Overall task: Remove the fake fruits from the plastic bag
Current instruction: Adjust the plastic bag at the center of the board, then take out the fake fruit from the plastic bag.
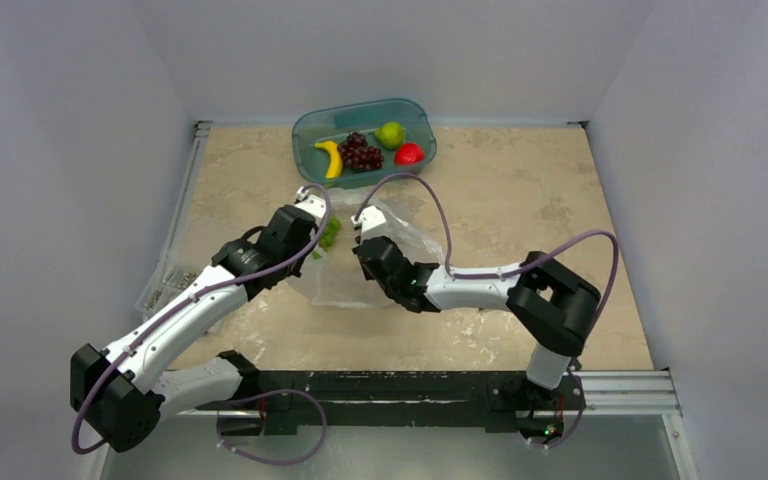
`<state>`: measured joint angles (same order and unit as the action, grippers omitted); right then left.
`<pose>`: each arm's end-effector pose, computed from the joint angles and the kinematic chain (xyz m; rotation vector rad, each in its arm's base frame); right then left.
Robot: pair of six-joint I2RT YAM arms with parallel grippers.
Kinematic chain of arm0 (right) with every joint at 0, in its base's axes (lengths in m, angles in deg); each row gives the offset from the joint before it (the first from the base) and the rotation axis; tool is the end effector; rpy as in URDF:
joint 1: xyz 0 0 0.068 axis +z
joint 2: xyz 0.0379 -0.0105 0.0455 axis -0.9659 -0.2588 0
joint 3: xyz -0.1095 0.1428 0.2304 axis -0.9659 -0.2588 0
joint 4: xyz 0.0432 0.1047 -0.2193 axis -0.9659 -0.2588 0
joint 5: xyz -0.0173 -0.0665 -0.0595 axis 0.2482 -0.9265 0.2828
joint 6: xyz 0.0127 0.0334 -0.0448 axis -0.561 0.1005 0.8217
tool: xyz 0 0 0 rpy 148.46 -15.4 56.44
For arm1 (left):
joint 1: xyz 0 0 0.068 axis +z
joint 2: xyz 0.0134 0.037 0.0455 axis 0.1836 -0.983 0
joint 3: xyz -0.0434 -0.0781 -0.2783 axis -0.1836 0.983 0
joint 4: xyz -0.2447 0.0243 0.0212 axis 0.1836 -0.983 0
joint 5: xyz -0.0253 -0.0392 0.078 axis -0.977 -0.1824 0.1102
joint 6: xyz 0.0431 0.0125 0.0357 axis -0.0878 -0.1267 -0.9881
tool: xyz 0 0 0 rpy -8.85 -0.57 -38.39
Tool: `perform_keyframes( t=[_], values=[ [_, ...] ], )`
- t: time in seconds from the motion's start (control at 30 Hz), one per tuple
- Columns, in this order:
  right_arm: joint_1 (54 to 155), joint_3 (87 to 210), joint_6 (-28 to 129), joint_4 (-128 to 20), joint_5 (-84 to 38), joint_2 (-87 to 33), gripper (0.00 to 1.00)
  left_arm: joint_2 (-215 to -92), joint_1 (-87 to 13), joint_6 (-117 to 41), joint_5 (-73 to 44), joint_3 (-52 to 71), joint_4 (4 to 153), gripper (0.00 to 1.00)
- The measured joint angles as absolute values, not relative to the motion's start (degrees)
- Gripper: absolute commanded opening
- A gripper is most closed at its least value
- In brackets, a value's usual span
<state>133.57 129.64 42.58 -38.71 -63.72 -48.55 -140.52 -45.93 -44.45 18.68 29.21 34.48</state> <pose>0.2157 0.3109 0.2118 -0.4367 1.9804 0.2051 0.1665 -0.0971 0.2989 0.4451 2.3287 0.2067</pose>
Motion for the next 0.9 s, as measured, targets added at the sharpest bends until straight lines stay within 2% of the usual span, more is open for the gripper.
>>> perform_keyframes(
  t=[0.17,0.5,0.53,0.67,0.9],
  values=[
    [134.46,125.7,39.24,-34.67,-58.69,-42.11,0.0,-140.52,-46.24,-45.04,16.71,29.21,34.37,0.0],
    [134.03,121.62,32.48,-25.08,-46.71,-42.11,0.0,-139.8,-47.15,-46.03,15.55,29.21,34.19,0.0],
    [134.03,121.64,32.18,-24.75,-46.56,-42.11,0.02,-139.8,-47.15,-46.05,15.53,29.21,34.17,0.0],
    [134.03,125.42,31.54,-28.4,-51.39,-43.48,0.26,-139.75,-47.26,-46.03,15.51,29.21,34.17,0.0],
    [133.68,137.27,34.71,-33.84,-65.49,-53.56,0.5,-139.18,-47.42,-46.03,15.42,29.21,34.17,0.0]
  ],
)
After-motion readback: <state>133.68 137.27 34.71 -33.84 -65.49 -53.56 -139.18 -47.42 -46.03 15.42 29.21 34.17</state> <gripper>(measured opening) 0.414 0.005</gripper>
